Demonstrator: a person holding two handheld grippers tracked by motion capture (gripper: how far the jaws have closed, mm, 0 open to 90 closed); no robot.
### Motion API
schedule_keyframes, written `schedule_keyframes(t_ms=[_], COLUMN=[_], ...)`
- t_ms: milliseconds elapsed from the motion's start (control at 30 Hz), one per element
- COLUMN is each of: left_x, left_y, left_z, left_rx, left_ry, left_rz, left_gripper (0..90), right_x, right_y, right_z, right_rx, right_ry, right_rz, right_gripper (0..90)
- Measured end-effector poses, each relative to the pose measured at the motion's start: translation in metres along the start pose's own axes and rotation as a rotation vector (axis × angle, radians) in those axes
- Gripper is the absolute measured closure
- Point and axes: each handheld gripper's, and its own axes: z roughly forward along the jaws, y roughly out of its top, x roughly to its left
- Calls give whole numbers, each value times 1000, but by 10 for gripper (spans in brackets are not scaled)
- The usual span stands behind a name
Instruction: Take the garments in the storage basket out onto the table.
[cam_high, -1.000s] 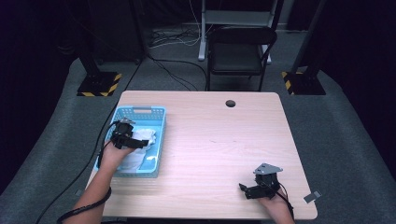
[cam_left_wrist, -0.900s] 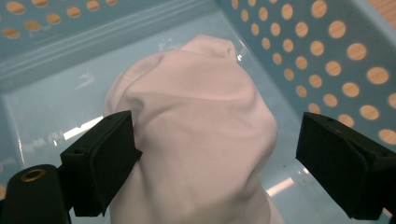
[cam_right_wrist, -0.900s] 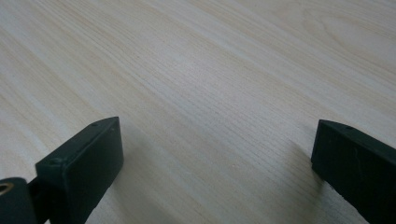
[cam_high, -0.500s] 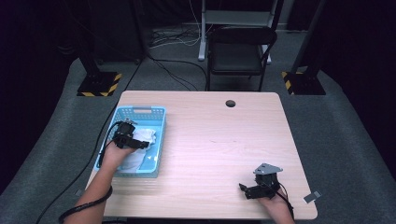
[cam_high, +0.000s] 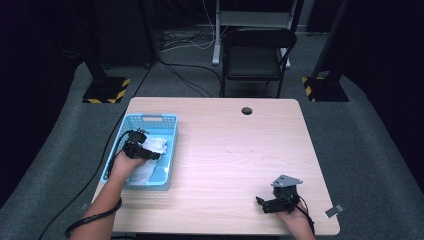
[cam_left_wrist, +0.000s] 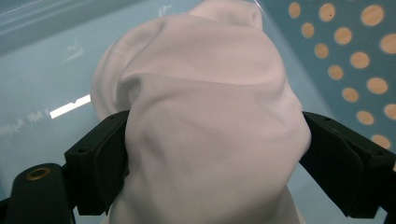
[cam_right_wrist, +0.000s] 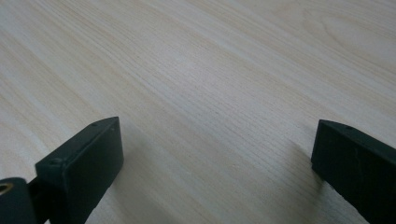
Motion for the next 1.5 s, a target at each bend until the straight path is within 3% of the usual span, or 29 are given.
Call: schedule_keyframes(t_ms=[300,900,1100,1200,1333,1500], left_x=[3,4,0,0,-1,-5], left_y=[2,9,10,10,11,13], left_z=[6,20,20,17,13,4], left_rx=[30,83,87,75,61,37], left_ry=[-8,38,87,97,96,75], left_rz=[-15,6,29,23,20,38], left_gripper=[134,167,252,356,486,554], right_x=[0,0,0,0,0,0], right_y=[0,0,0,0,0,0], right_z=[0,0,0,0,0,0], right_rx=[0,0,0,0,0,0], right_ry=[1,1,1,1,1,1], right_rz=[0,0,0,0,0,-1], right_gripper=[16,15,14,14,14,14])
